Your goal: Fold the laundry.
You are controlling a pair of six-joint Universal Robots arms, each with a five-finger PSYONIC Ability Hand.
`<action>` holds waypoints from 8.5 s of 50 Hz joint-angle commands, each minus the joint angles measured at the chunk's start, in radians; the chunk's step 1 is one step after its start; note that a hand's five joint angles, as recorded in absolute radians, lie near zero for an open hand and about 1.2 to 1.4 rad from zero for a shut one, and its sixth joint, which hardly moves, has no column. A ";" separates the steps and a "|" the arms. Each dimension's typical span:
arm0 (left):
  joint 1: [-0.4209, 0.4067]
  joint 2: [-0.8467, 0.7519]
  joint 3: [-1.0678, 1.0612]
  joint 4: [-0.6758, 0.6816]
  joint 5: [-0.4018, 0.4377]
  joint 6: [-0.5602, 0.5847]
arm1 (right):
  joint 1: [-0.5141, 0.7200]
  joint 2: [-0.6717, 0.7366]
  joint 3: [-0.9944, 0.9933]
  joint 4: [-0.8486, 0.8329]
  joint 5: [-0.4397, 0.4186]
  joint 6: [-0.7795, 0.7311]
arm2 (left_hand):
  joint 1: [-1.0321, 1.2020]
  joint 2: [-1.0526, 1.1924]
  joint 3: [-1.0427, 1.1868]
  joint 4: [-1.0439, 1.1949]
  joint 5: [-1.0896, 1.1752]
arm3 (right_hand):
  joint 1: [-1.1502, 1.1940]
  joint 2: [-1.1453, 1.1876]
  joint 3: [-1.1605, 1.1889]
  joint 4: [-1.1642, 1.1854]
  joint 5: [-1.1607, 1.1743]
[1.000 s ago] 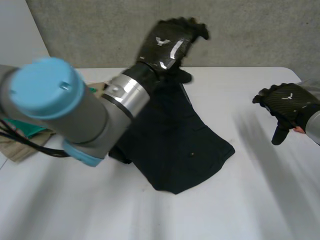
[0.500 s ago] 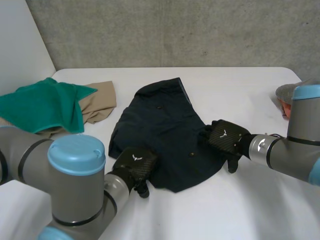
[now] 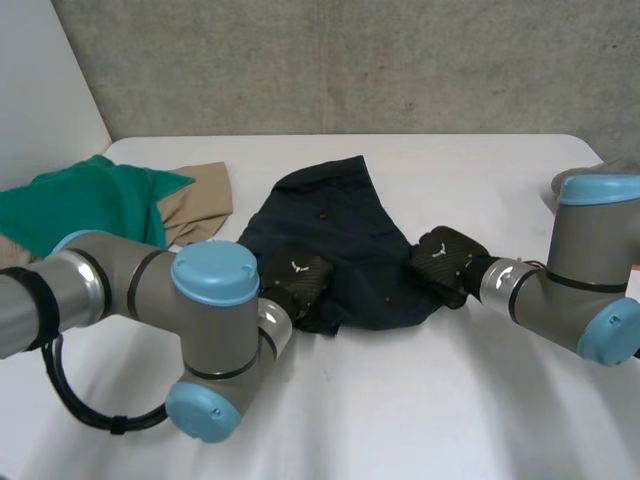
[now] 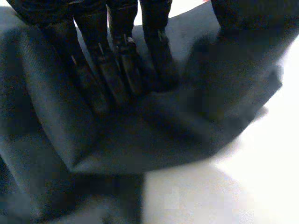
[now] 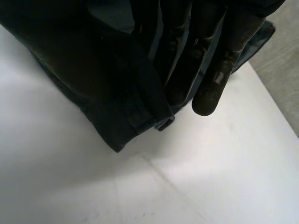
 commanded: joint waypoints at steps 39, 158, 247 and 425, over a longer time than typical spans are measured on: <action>0.150 0.448 0.334 -0.066 0.149 -0.051 | 0.054 -0.383 -0.392 -0.020 0.207 0.483 | 0.414 0.453 0.456 0.452 0.464 | 0.450 0.220 0.214 0.211 0.243; 0.201 0.076 0.050 -0.239 0.072 0.131 | 0.066 -0.129 0.047 0.046 0.388 0.174 | -0.066 -0.027 -0.024 -0.028 -0.016 | 0.450 0.220 0.214 0.211 0.243; 0.006 0.596 -0.341 -0.459 -0.052 0.214 | 0.092 -0.508 0.219 0.558 0.379 -0.151 | 0.414 0.453 0.456 0.452 0.464 | 0.450 0.220 0.214 0.211 0.243; 0.101 0.363 -0.185 -0.138 -0.068 0.197 | 0.032 -0.418 0.464 -0.003 0.333 0.193 | -0.617 -0.577 -0.574 -0.578 -0.566 | 0.450 0.220 0.214 0.211 0.243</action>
